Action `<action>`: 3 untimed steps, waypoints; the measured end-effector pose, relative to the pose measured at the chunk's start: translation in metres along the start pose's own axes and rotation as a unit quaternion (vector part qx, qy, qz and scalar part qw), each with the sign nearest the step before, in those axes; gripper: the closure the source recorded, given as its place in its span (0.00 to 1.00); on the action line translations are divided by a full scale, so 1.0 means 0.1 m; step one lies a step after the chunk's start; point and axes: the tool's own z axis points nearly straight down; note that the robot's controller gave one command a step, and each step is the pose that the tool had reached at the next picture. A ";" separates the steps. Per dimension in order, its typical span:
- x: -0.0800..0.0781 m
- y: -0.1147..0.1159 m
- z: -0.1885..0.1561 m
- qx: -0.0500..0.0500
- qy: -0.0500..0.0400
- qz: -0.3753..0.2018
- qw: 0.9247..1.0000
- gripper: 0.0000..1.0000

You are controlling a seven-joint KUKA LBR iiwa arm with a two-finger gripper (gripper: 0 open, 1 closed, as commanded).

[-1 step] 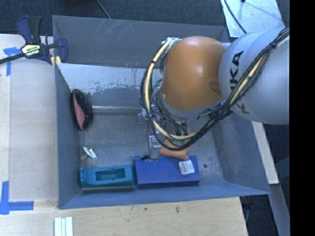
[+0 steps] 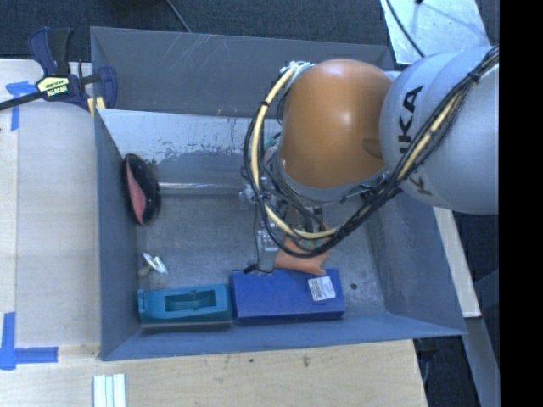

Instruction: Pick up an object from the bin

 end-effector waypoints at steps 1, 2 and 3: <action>-0.14 -0.47 0.61 0.000 -0.003 -0.007 1.000 0.00; -0.49 -0.59 0.73 0.002 0.005 -0.008 1.000 0.00; -0.32 -0.82 0.70 0.000 -0.003 -0.030 1.000 0.00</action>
Offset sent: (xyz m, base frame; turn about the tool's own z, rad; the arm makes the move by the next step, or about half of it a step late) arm 0.0582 -0.0536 -0.0611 -0.0228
